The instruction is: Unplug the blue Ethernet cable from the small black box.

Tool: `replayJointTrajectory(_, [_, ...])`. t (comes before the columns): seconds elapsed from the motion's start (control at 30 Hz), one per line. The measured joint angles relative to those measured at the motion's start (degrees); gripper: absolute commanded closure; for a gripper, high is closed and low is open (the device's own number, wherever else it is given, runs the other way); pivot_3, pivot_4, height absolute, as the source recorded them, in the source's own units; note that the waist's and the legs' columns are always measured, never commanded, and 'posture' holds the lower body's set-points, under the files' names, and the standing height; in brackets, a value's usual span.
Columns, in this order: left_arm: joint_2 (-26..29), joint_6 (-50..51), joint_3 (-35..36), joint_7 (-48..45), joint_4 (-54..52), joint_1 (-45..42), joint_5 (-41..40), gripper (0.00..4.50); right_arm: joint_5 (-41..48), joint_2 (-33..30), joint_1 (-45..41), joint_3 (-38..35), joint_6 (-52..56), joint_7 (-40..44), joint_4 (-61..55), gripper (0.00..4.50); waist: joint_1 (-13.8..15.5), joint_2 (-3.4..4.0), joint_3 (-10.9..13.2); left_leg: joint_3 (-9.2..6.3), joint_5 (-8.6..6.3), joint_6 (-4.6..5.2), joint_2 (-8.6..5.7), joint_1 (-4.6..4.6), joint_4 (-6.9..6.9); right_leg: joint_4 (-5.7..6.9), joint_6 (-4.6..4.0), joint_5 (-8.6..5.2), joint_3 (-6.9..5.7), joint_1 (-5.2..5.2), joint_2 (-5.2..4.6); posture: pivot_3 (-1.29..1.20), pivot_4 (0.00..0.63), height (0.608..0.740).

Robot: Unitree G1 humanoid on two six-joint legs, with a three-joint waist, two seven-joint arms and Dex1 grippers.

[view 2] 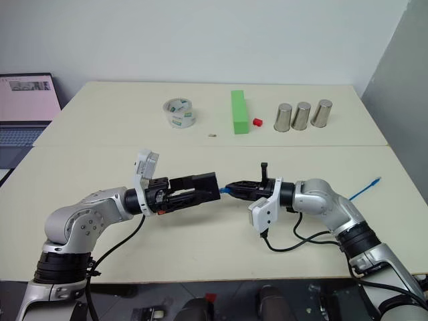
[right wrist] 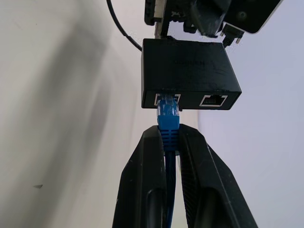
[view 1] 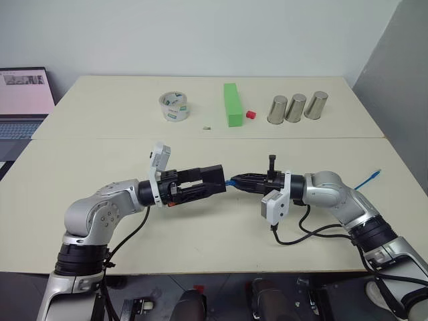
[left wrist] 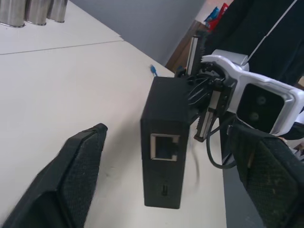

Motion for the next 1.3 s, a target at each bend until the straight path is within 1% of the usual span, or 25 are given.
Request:
replayJointTrajectory(0.03, [0.10,0.17,0.03,-0.04,0.00,0.00,-0.14,1.03,0.00,0.06,0.00,0.00,0.00,0.02,0.18,4.37,0.01,0.00,0.00,0.00,0.00,0.00,0.00,0.00,0.00,0.00,0.00,0.00,0.00,0.00,0.00,0.00,0.150,0.740])
replayJointTrajectory(0.07, [0.22,0.32,0.03,-0.07,0.00,0.00,-0.23,1.14,0.00,0.06,0.00,0.00,0.00,0.03,0.23,4.37,0.01,0.00,0.00,0.00,0.00,0.00,0.00,0.00,0.00,0.00,-0.01,0.01,0.00,0.00,0.00,0.00,0.150,0.740])
replayJointTrajectory(0.17, [0.40,0.87,0.03,-0.11,-0.02,0.01,-0.34,1.91,0.02,0.07,0.00,-0.02,-0.01,0.06,0.23,4.37,0.02,0.00,0.00,0.00,0.00,0.00,0.00,0.00,0.00,-0.01,-0.02,0.01,0.00,0.00,0.00,0.00,0.150,0.740])
replayJointTrajectory(0.2, [0.40,1.00,0.02,-0.11,-0.02,0.01,-0.34,2.02,0.03,0.08,0.00,-0.02,-0.01,0.06,0.23,4.37,0.02,0.00,0.00,0.00,0.00,0.00,0.00,0.00,0.00,-0.01,-0.02,0.01,0.00,0.00,0.00,0.00,0.150,0.740])
replayJointTrajectory(0.33, [0.39,1.09,-0.12,-0.11,-0.01,0.01,-0.31,2.98,0.04,0.35,0.02,-0.04,-0.02,0.04,0.17,4.37,0.03,0.00,0.00,0.00,0.00,0.00,0.00,0.00,0.00,0.00,-0.03,0.02,0.00,0.00,0.00,0.00,0.150,0.740])
replayJointTrajectory(0.37, [0.39,1.08,-0.26,-0.13,-0.01,0.01,-0.20,3.08,0.04,0.42,0.03,-0.04,-0.25,0.02,0.14,4.37,0.03,0.00,0.00,0.00,0.00,0.00,0.00,0.00,0.00,0.00,-0.03,0.02,0.00,0.00,0.00,0.00,0.150,0.740])
replayJointTrajectory(0.43, [0.41,1.06,-0.56,-0.39,-0.01,0.01,0.03,3.58,0.01,0.49,0.10,-0.06,-0.72,-0.03,-0.07,4.37,0.03,0.00,0.00,0.00,0.00,0.00,0.00,0.00,0.00,0.00,-0.03,0.02,0.00,0.00,0.00,0.00,0.150,0.740])
replayJointTrajectory(0.47, [0.46,1.01,-0.70,-0.73,-0.05,0.01,0.12,3.73,-0.01,0.46,0.21,-0.11,-0.85,-0.02,-0.06,4.37,0.02,0.00,0.00,0.00,0.00,0.00,0.00,0.00,0.00,0.00,-0.04,0.02,0.00,0.00,0.00,0.00,0.150,0.740])
replayJointTrajectory(0.57, [0.70,0.80,-1.08,-1.33,-0.03,0.00,0.66,3.73,0.13,0.39,0.26,-0.09,-1.15,0.68,-0.07,4.37,0.02,0.00,0.00,0.00,0.00,0.00,0.00,0.00,0.00,0.00,-0.04,0.02,0.00,0.00,0.00,0.00,0.150,0.740])
replayJointTrajectory(0.6, [0.82,0.73,-1.48,-1.51,0.01,0.01,0.95,3.73,0.44,0.20,0.27,-0.02,-1.37,1.40,-0.08,3.67,0.02,0.00,0.00,0.00,0.00,0.00,0.00,0.00,0.00,0.00,-0.04,0.02,0.00,0.00,0.00,0.00,0.150,0.740])
replayJointTrajectory(0.73, [0.81,0.13,-2.12,-1.69,0.50,-0.03,2.20,3.73,3.62,0.07,0.62,0.67,-1.51,4.11,-2.72,2.72,0.01,0.00,0.00,0.00,0.00,0.00,0.00,0.00,0.00,0.00,-0.04,0.02,0.00,0.00,0.00,0.00,0.150,0.740])
replayJointTrajectory(0.8, [0.88,-0.22,-2.22,-2.26,1.24,-0.26,2.78,3.73,6.14,-0.96,1.00,1.11,0.24,6.89,-4.85,2.24,0.04,0.00,0.00,-0.01,0.00,0.00,0.00,0.00,0.00,0.00,-0.04,0.02,0.00,0.01,0.00,0.00,0.150,0.740])
replayJointTrajectory(0.87, [1.25,-0.74,-2.73,-2.84,1.59,-0.61,3.52,3.73,9.99,-2.75,1.96,1.40,4.74,10.96,-7.98,1.67,0.09,0.00,0.00,-0.01,0.00,0.00,-0.01,0.00,0.01,0.00,-0.04,0.02,0.00,0.01,0.00,0.00,0.150,0.740])
replayJointTrajectory(0.93, [1.42,-2.19,-3.17,-3.89,1.92,-0.82,4.65,3.73,14.92,-4.52,3.64,1.53,11.30,15.13,-12.38,1.25,0.18,0.00,0.00,-0.05,0.00,0.00,0.00,-0.01,0.01,-0.02,-0.04,0.02,-0.03,0.03,0.00,0.00,0.150,0.740])
replayJointTrajectory(0.97, [1.47,-2.95,-3.42,-4.46,2.09,-0.93,5.26,3.73,17.66,-5.58,4.68,1.62,15.20,17.22,-15.24,1.21,0.30,0.00,0.00,-0.06,0.00,0.00,0.00,0.00,0.00,-0.02,-0.05,0.01,-0.03,0.03,0.00,0.00,0.150,0.740])
replayJointTrajectory(1.0, [1.58,-3.85,-4.04,-5.34,2.24,-1.17,5.83,3.73,21.48,-6.68,5.92,1.56,21.34,18.70,-18.72,1.19,0.36,0.00,0.00,-0.09,0.00,0.00,0.00,-0.02,0.00,-0.02,-0.05,0.00,-0.05,0.03,0.00,0.00,0.150,0.740])
replayJointTrajectory(1.07, [1.87,-6.10,-5.09,-7.71,2.31,-1.20,7.13,3.73,30.55,-7.88,8.08,1.01,35.53,19.77,-25.99,1.19,0.50,0.00,0.00,-0.13,0.00,0.00,0.01,-0.03,0.00,-0.01,-0.09,-0.01,-0.08,0.03,0.00,0.00,0.150,0.740])
replayJointTrajectory(1.13, [2.14,-7.92,-6.51,-10.09,2.30,-1.30,7.99,3.73,39.89,-8.02,8.37,-0.61,50.15,19.48,-31.67,1.19,0.44,0.00,0.00,-0.11,0.00,0.00,0.01,-0.01,0.01,0.00,-0.07,-0.03,-0.07,0.03,0.00,0.00,0.150,0.740])
replayJointTrajectory(1.2, [2.16,-8.82,-7.35,-12.00,2.19,-1.31,8.10,3.73,48.65,-7.12,7.51,-2.90,63.31,17.58,-33.90,1.19,0.37,0.00,0.00,-0.13,0.00,0.00,0.03,0.00,0.03,0.02,0.14,-0.15,-0.09,0.04,0.00,0.00,0.150,0.740])
replayJointTrajectory(1.27, [2.17,-9.22,-7.74,-13.55,1.82,-1.33,8.08,3.73,54.98,-6.88,6.60,-4.52,73.92,16.35,-34.12,1.19,0.45,0.00,0.00,-0.16,0.01,0.02,0.02,0.00,0.04,0.04,0.16,-0.17,-0.13,0.04,0.01,0.00,0.150,0.740])
replayJointTrajectory(1.3, [2.21,-9.27,-7.74,-13.97,1.78,-1.36,8.04,3.73,56.96,-6.87,6.45,-5.00,77.60,16.06,-34.19,1.19,0.46,0.00,0.00,-0.16,0.01,0.03,0.02,0.00,0.04,0.04,0.17,-0.17,-0.15,0.04,0.01,0.00,0.150,0.740])
